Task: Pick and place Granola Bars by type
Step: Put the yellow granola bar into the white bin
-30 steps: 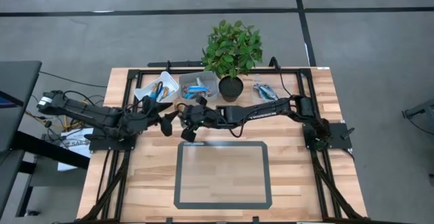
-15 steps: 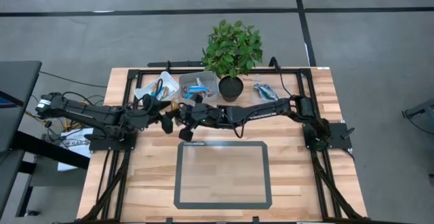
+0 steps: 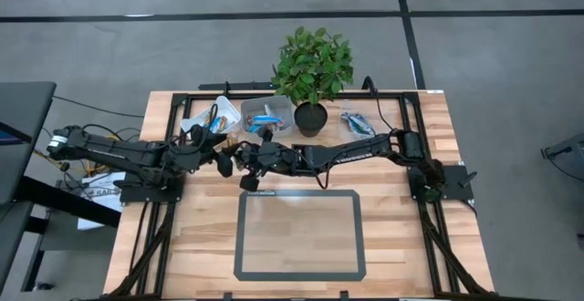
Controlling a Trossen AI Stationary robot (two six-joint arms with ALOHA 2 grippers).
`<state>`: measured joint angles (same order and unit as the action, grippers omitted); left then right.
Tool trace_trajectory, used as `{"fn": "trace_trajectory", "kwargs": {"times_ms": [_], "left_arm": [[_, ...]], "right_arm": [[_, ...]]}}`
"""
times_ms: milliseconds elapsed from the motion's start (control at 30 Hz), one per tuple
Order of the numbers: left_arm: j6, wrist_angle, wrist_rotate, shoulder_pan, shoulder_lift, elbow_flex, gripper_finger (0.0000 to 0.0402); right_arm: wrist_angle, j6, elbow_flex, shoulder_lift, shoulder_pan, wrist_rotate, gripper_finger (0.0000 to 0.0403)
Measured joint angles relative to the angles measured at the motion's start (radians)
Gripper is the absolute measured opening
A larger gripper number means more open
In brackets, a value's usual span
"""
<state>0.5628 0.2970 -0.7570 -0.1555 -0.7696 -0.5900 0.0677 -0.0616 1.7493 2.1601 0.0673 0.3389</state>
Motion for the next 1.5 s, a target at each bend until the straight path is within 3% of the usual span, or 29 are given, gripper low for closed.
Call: {"fn": "trace_trajectory", "kwargs": {"times_ms": [500,833,1033,1333,1500], "left_arm": [[-0.041,0.005,-0.071,0.000,0.000,0.000,0.0068],[-0.085,0.058,-0.239,0.004,0.000,0.001,0.0065],[-0.092,0.150,-0.294,0.081,0.000,0.001,0.0060],[-0.193,0.223,-0.388,0.277,0.000,0.001,0.0064],[-0.212,0.314,-0.347,0.382,-0.001,0.001,0.0065]], "right_arm": [[0.017,0.000,0.000,0.000,-0.037,-0.003,0.0028],[-0.015,0.038,0.000,-0.002,-0.068,0.000,0.0138],[-0.027,0.054,0.000,-0.002,-0.071,0.000,0.0196],[-0.038,0.054,0.000,-0.002,-0.063,0.000,0.0219],[-0.041,0.054,0.000,-0.002,-0.058,-0.001,0.0219]]}}
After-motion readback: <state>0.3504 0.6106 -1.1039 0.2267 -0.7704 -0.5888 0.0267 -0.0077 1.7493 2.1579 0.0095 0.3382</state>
